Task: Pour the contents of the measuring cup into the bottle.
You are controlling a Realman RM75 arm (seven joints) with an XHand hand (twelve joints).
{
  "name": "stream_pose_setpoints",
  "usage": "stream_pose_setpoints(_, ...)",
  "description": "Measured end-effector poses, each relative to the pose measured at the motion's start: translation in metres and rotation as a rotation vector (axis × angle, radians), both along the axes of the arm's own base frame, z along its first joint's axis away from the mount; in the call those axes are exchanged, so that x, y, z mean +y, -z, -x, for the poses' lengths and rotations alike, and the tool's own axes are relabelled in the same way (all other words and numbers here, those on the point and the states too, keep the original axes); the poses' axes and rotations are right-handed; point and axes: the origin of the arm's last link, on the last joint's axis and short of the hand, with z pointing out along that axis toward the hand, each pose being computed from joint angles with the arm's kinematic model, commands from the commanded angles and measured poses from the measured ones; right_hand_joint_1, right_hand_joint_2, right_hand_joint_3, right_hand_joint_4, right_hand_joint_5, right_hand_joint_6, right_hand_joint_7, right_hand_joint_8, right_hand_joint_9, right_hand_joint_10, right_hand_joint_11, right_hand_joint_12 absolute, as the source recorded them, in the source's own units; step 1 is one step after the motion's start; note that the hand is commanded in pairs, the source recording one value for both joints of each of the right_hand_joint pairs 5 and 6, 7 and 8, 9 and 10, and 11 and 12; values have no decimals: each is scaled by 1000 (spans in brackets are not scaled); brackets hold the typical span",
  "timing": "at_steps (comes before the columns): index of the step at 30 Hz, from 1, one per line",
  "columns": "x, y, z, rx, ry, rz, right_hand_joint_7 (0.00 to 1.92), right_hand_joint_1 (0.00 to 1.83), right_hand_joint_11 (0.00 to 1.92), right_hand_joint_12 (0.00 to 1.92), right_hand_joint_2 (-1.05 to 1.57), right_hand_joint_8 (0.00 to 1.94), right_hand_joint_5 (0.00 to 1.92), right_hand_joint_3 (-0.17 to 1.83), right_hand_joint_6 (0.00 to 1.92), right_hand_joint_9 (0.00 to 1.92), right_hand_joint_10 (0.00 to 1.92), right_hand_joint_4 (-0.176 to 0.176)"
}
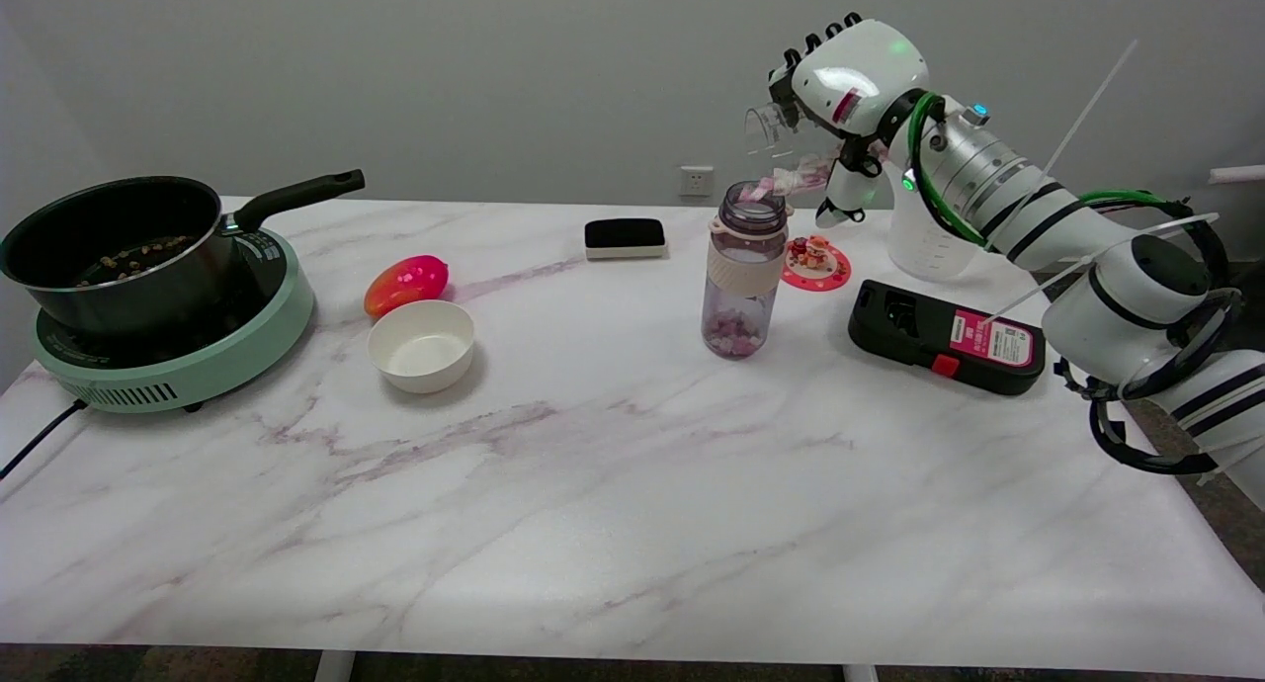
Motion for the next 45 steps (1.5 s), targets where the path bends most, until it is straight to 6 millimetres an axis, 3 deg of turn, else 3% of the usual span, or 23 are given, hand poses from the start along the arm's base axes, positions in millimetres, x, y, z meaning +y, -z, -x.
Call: stream_pose_setpoints(45,-2,-4,-3,88,-15,28,1920,1217,1394,1394,1526,1920,1920,412,1920,1697,1697,0)
